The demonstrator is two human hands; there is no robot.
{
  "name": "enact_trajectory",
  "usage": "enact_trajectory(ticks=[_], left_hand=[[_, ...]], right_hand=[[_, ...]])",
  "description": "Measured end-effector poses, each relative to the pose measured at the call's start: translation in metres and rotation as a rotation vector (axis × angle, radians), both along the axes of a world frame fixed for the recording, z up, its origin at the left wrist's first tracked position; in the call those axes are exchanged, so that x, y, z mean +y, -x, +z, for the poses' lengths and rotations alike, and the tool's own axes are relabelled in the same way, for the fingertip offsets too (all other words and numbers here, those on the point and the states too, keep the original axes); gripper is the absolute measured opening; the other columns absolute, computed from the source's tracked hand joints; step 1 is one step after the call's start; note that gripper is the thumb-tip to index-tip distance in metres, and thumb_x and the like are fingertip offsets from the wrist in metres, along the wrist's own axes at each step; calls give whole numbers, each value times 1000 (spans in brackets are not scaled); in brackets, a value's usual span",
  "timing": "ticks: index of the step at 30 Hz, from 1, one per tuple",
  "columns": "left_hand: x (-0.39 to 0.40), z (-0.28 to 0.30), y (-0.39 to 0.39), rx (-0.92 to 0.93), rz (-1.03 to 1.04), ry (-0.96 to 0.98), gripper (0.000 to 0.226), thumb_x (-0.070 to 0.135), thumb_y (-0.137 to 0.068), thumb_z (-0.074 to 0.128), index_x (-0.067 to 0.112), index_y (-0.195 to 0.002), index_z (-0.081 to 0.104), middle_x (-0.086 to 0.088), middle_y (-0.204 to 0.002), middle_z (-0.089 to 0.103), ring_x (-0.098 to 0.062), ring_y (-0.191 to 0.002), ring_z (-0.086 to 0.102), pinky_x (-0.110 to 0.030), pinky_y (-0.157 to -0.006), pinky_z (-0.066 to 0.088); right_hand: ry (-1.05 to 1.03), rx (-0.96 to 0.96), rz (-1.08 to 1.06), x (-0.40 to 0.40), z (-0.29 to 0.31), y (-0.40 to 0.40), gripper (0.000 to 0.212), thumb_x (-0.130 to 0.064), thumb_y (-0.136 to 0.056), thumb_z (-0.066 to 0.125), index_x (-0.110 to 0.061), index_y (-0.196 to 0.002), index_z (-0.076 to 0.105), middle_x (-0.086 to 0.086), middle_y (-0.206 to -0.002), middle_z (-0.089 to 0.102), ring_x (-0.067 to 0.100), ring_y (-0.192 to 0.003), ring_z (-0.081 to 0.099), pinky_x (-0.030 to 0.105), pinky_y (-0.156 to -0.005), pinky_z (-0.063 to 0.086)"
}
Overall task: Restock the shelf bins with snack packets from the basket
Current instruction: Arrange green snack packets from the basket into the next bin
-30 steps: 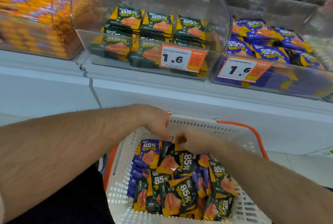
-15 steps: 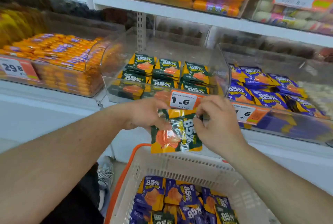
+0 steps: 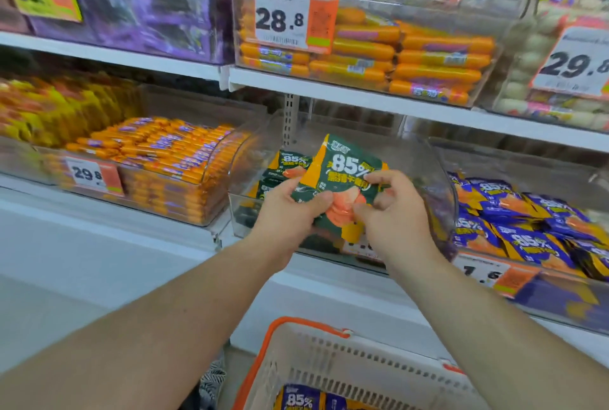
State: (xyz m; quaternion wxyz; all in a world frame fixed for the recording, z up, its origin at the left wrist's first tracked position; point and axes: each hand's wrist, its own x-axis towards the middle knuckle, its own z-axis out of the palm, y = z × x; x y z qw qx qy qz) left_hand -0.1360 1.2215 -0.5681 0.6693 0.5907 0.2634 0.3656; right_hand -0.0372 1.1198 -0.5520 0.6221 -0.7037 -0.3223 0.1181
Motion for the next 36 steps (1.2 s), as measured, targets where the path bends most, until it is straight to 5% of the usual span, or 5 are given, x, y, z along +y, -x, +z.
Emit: enact_trajectory(ticks=[5,9,21,31,36], left_hand=[[36,16,27,145,468,-485,34,24,-95,58,19,-128,57,18,-103,63,8,-90,58,-18,-88,48],[53,14,41,197,551,-578,33,27,-93,53,20,-125,60,11,-113,62,-8,-104,58,-43,-97,49],[56,10,44,471,465,-710,24,22,-93,54,30,-111,67,15,-106,69,-10,-104,59,-31,-106,24],[31,14,40,346,319,-887,12,24,-79,55,21,-78,67,6,-70,65,-11,-58,51,-30,-62,49],[-8,-6,25,597,-209,-910,16,23,-77,57,21,-61,59,6,-64,62,-23,-74,62,-30,-60,42]], right_hand=[[51,96,-99,53,22,-26,37,-3,-92,65,-26,-117,54,-6,-95,50,8,-71,48,24,-61,41],[307,42,-67,94,16,-25,46,-8,-89,70,-16,-131,56,4,-132,56,25,-103,54,30,-80,43],[1008,-372,333,125,2,4,28,-29,-96,57,-13,-74,55,5,-72,47,20,-65,43,29,-60,36],[81,-616,-91,91,-4,6,30,-14,-92,49,-13,-63,57,-1,-68,58,15,-69,49,32,-61,35],[-294,-831,-195,43,-23,1,25,-3,-83,57,-9,-59,58,0,-60,50,15,-63,43,24,-62,27]])
